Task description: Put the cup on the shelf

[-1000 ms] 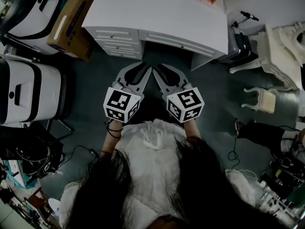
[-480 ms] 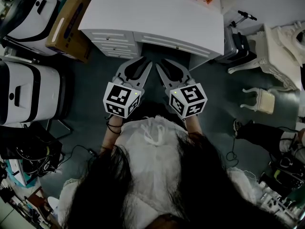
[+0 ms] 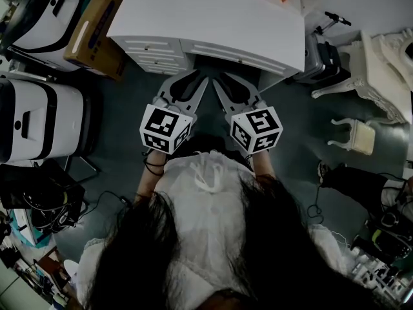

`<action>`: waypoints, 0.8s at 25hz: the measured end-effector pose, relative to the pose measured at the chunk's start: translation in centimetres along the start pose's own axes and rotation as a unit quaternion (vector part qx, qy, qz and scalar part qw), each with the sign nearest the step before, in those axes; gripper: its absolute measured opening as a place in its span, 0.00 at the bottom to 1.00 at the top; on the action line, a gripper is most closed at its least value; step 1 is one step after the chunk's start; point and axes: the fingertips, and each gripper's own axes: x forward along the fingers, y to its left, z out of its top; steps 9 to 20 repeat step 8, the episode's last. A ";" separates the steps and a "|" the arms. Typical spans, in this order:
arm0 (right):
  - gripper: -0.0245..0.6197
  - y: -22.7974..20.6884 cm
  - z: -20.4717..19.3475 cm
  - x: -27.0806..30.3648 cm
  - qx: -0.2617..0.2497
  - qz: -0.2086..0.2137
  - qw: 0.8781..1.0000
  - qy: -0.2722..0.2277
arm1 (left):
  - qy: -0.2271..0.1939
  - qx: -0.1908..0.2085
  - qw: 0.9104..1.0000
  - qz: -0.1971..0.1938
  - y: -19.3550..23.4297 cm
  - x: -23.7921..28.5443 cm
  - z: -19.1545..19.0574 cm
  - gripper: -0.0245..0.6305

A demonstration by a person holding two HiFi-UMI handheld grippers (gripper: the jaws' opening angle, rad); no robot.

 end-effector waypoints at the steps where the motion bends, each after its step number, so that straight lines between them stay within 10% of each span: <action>1: 0.18 0.0 0.0 0.0 0.000 0.001 1.000 0.000 | 0.000 0.000 1.000 0.001 0.0 0.0 0.0 0.17; 20: 0.18 -0.5 0.6 0.6 -0.006 0.005 1.000 -0.006 | -0.007 0.016 1.000 0.003 0.5 0.6 1.1 0.17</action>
